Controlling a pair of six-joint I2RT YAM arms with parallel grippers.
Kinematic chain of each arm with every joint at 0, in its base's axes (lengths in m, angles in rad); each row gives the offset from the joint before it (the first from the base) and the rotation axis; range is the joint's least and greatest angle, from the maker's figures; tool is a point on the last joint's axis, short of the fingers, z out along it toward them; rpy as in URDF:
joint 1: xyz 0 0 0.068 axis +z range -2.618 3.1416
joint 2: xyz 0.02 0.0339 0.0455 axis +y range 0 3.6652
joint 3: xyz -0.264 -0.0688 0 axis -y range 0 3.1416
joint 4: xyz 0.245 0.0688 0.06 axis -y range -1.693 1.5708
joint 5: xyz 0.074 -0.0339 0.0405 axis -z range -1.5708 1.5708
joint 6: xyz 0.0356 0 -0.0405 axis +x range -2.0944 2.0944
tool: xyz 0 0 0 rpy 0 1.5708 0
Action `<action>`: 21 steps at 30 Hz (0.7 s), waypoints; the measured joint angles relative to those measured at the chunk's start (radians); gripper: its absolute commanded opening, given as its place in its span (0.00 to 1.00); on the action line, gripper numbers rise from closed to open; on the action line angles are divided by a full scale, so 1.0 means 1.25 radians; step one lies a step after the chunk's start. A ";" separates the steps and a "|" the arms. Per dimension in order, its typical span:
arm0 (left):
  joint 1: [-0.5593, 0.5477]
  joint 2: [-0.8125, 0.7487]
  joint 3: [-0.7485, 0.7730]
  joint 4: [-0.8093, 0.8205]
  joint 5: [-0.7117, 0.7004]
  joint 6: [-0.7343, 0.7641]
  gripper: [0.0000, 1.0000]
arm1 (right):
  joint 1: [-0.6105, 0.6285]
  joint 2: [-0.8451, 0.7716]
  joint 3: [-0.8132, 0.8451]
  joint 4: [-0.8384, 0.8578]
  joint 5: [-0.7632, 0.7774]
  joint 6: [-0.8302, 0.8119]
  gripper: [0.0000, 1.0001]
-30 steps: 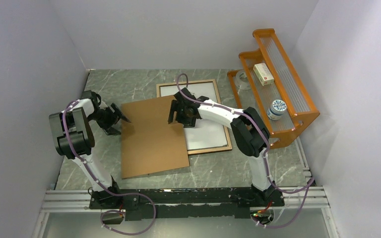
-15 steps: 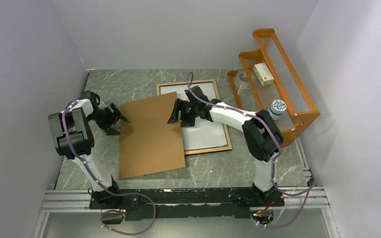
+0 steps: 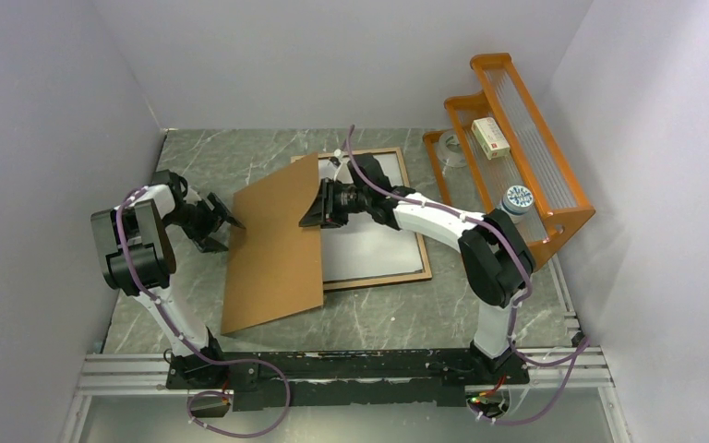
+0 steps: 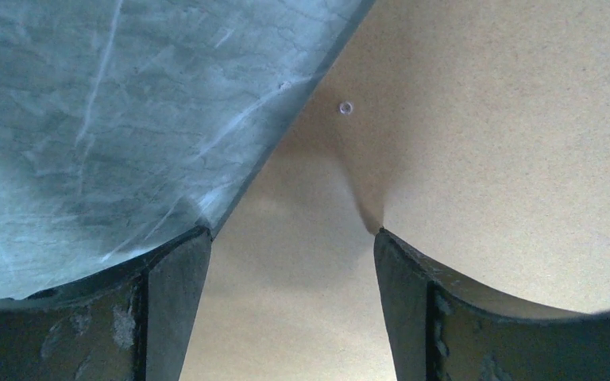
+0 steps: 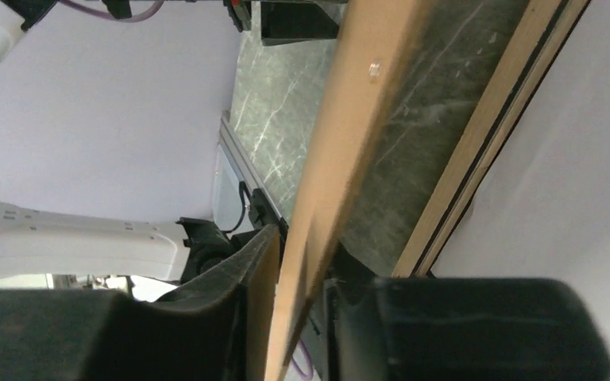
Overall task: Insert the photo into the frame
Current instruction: Turn over the photo frame item at the center of the board.
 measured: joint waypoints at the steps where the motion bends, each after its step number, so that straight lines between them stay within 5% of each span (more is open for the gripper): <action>1: 0.000 0.000 0.000 0.000 0.001 0.000 0.83 | 0.000 0.000 0.002 -0.006 0.002 -0.005 0.14; 4: -0.003 0.000 0.000 -0.001 0.009 0.000 0.86 | 0.000 0.000 0.020 -0.046 0.025 -0.013 0.00; 15: -0.005 -0.046 0.011 -0.015 0.040 0.029 0.92 | -0.019 -0.031 0.045 -0.114 0.045 -0.013 0.00; 21: -0.006 -0.097 0.023 0.008 0.168 0.054 0.90 | -0.080 -0.094 0.039 -0.070 0.003 -0.011 0.00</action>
